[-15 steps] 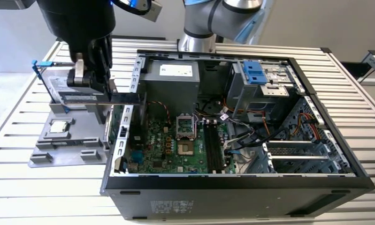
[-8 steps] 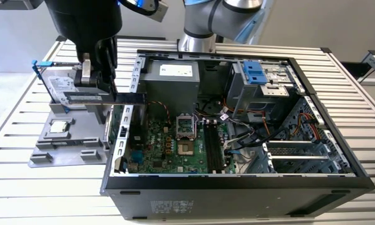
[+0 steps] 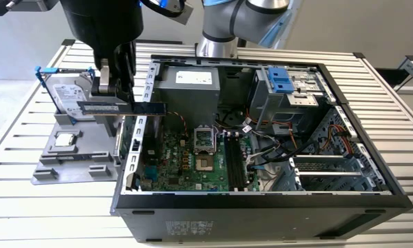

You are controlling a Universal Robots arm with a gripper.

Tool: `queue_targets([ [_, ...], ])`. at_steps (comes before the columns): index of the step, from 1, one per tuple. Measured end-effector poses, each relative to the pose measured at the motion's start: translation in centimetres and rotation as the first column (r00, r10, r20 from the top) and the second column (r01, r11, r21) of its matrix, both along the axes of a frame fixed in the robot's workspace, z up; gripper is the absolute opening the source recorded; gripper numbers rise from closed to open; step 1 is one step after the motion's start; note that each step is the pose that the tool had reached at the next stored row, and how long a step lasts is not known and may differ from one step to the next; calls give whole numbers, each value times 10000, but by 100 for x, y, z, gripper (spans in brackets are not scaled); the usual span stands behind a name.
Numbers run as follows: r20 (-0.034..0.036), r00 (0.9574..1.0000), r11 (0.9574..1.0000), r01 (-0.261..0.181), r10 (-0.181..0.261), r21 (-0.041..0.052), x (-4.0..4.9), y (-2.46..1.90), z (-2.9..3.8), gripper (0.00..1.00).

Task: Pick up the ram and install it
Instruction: 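Pick up the ram and move it above insertion slot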

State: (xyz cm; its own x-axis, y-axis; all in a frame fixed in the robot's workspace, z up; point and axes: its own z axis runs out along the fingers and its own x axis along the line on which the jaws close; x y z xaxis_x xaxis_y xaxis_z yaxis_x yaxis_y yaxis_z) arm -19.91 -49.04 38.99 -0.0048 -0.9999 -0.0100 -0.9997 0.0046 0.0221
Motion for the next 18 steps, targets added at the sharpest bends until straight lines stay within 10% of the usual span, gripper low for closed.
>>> queue_targets([
  [18,0,10000,10000,0,0,0,221,0,0,0],
])
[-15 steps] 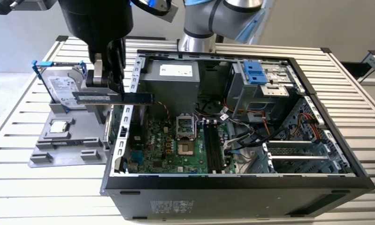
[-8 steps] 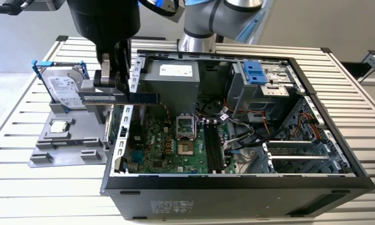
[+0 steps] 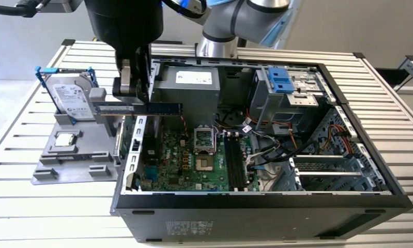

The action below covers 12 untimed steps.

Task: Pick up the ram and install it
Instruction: 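Pick up the ram and move it above insertion slot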

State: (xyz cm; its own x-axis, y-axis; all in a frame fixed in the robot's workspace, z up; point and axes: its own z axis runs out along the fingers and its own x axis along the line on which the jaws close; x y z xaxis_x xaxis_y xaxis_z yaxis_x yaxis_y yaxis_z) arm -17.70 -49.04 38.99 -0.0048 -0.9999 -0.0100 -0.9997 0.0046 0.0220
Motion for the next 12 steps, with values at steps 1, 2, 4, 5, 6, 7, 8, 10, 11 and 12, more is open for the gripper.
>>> queue_targets([
  [1,0,10000,10000,0,0,0,12,0,0,0],
  [2,1,10000,10000,0,0,1,23,0,0,0],
  [4,0,10000,10000,0,0,0,46,0,0,0],
  [5,-1,10000,10000,0,0,0,58,0,0,0],
  [6,0,10000,10000,0,0,-1,71,0,0,0],
  [7,0,10000,10000,0,0,-1,83,0,0,0],
  [8,-1,10000,10000,0,0,0,95,0,0,0],
  [10,-1,10000,10000,0,0,-1,119,0,0,0],
  [11,0,10000,10000,0,0,0,132,0,0,0],
  [12,0,10000,10000,0,0,0,144,0,0,0],
])
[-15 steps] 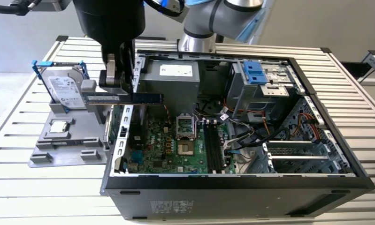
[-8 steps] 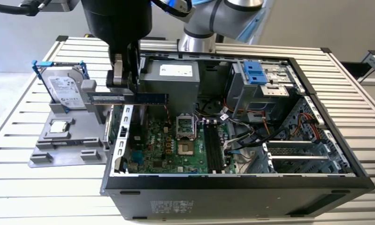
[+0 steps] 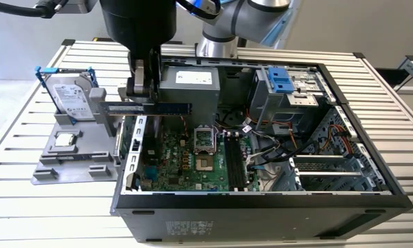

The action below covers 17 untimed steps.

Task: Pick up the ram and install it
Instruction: 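Pick up the ram and move it above insertion slot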

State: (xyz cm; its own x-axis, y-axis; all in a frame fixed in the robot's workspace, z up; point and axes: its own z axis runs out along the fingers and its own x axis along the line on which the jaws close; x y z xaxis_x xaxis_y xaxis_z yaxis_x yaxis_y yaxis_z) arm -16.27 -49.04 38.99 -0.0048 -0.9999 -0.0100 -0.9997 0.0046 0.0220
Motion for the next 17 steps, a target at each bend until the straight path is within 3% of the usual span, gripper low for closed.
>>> queue_targets([
  [17,0,10000,10000,0,0,0,195,0,0,0],
])
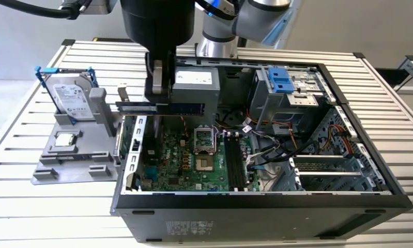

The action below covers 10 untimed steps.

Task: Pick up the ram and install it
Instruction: 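Pick up the ram and move it above insertion slot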

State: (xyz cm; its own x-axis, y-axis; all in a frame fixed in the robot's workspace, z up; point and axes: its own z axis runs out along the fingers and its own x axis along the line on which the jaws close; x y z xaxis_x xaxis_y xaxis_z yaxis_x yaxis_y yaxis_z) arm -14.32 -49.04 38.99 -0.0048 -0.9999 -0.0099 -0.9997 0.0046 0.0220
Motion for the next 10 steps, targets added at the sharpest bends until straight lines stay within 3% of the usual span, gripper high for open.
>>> queue_targets([
  [3,0,10000,10000,0,0,0,38,0,0,0],
  [4,0,10000,10000,0,0,0,105,0,0,0],
  [10,0,10000,10000,0,0,1,187,0,0,0],
])
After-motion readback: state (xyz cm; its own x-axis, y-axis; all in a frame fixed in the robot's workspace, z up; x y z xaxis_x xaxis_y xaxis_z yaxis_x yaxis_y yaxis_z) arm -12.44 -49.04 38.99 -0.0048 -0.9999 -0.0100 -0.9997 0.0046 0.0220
